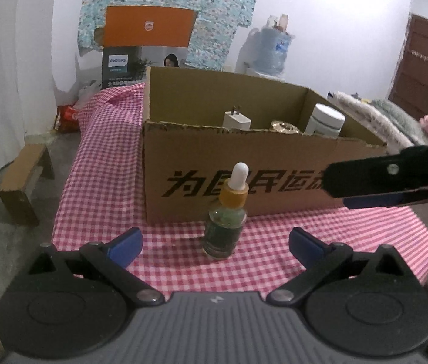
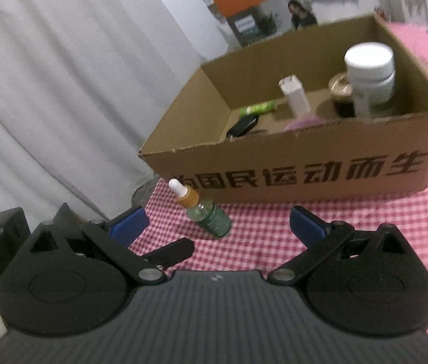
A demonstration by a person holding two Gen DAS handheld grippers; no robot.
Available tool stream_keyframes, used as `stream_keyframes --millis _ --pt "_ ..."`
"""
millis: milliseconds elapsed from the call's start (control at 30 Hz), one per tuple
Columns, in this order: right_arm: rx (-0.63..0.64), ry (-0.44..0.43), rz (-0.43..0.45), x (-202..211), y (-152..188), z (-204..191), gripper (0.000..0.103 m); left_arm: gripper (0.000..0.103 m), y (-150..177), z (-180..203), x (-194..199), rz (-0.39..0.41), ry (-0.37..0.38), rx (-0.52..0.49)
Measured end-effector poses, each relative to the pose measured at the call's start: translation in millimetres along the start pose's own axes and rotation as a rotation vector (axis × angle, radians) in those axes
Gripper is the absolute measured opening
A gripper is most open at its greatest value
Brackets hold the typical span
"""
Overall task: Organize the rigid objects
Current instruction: 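Withdraw the right gripper and lower it onto the green dropper bottle, then close the right gripper on the dropper bottle and lift it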
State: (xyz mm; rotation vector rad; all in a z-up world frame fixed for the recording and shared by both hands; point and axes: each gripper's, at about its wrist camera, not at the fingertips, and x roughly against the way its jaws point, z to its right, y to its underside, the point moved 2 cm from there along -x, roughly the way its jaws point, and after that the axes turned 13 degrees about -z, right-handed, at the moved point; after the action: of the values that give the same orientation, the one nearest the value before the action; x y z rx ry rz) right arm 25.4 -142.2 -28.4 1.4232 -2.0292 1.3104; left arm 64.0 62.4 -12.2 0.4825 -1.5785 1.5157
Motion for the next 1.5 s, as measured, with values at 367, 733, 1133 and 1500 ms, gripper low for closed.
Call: stream_keyframes --millis 367,733,1133,1500 --pt "0.117 0.009 -0.035 -36 -16 -26 0.092 0.092 -5 8 -30 -0.012 -0.029 -0.11" --pt "0.208 0.012 -0.074 -55 -28 -45 0.041 0.044 -5 10 -41 -0.051 0.017 -0.103" --pt "0.19 0.028 -0.073 -45 -23 -33 0.027 0.035 -4 30 -40 -0.057 0.053 -0.135" --pt "0.174 0.087 -0.068 -19 -7 -17 0.027 0.035 7 57 -39 -0.064 0.118 -0.188"
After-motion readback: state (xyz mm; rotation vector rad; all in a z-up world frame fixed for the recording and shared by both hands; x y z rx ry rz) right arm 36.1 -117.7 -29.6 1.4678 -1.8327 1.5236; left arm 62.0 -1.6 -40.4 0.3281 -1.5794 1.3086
